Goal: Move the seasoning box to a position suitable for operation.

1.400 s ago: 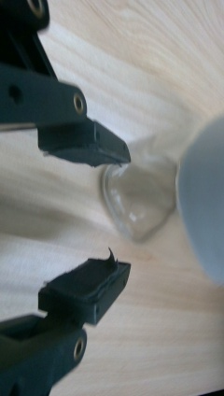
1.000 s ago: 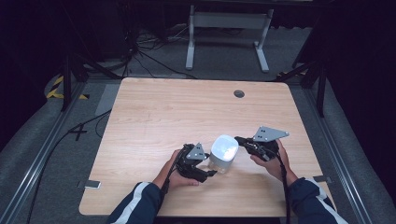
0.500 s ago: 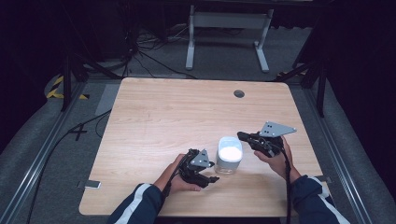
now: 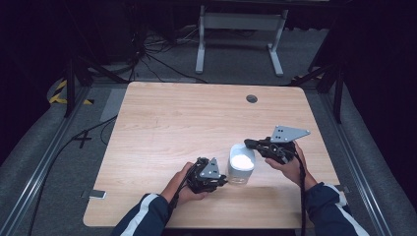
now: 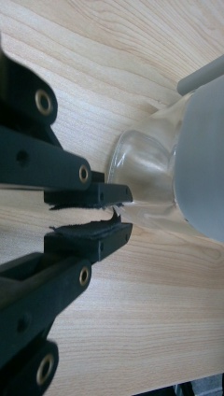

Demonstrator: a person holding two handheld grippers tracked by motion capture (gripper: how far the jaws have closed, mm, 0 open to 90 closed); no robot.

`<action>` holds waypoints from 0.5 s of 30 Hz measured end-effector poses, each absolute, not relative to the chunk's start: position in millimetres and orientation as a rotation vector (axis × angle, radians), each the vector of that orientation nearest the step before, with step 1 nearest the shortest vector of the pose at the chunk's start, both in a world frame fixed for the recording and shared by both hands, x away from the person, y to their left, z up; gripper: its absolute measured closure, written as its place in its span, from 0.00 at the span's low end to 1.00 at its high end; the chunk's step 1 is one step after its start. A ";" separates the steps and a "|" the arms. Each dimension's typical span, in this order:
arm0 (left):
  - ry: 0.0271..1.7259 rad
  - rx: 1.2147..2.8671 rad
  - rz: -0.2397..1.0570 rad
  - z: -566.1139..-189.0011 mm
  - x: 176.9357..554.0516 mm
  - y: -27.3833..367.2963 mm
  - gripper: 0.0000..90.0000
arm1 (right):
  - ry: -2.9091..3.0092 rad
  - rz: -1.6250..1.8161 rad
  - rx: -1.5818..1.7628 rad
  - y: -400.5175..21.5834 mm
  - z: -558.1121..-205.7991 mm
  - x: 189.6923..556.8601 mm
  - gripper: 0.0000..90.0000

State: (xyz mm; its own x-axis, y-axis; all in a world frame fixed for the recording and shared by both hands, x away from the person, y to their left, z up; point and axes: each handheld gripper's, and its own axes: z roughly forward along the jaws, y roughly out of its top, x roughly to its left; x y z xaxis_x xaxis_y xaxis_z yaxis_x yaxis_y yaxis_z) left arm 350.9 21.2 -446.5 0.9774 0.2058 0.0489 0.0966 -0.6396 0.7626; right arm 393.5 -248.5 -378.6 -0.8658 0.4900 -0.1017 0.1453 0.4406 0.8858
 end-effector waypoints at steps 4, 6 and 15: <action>0.195 2.251 0.179 -441.7 347.2 19.8 0.94 | 2.349 1.417 0.566 -251.5 -380.0 396.8 1.00; 0.181 2.235 0.199 -437.7 345.2 20.0 0.97 | 2.346 1.421 0.575 -251.9 -380.3 398.4 1.00; 0.191 2.133 0.249 -417.0 342.7 21.9 1.00 | 2.346 1.413 0.593 -251.3 -381.1 404.4 1.00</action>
